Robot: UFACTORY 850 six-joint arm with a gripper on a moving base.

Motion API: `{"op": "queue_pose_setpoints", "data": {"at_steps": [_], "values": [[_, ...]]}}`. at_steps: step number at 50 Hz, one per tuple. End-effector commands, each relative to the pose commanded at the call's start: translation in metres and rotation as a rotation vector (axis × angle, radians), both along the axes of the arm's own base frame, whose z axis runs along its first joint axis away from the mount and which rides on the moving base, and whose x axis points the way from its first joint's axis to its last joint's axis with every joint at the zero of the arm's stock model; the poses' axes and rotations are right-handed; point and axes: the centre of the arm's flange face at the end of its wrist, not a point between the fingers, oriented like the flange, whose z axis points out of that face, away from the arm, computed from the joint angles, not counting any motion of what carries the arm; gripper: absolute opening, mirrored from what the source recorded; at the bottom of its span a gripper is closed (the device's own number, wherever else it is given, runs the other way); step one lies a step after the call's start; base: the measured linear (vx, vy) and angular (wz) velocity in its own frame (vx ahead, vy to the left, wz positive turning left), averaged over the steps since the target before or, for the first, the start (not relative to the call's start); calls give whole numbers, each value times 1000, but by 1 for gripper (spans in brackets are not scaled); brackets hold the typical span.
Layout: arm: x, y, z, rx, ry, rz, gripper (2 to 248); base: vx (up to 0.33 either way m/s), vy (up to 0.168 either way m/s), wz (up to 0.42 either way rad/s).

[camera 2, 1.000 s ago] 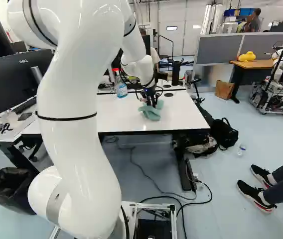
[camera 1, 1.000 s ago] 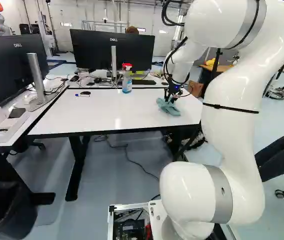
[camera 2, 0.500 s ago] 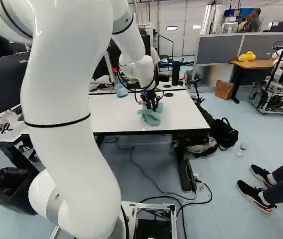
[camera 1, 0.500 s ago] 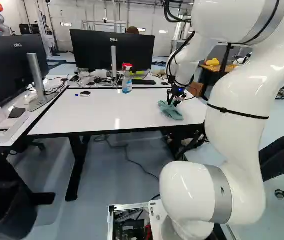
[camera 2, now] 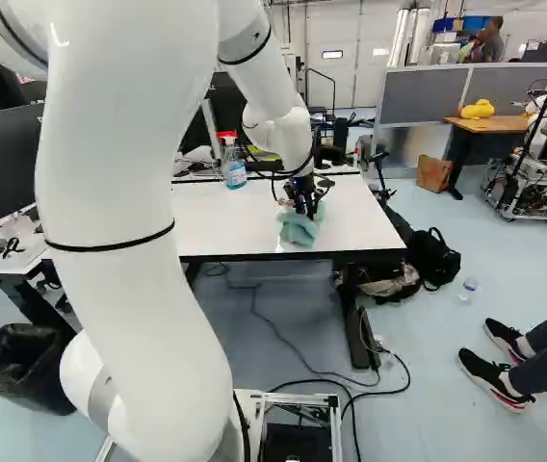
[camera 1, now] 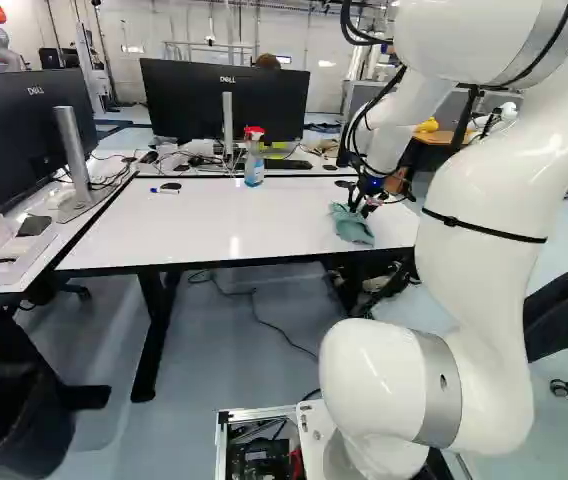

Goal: Clean the table with the green towel

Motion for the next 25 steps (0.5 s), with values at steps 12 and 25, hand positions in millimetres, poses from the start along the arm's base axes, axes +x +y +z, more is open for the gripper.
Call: {"op": "queue_pose_setpoints", "data": {"at_steps": [12,25], "values": [[13,-18,0,-4,-9,-22,50,0,0,0],[36,-18,-1,-8,-22,-8,50,0,0,0]]}}
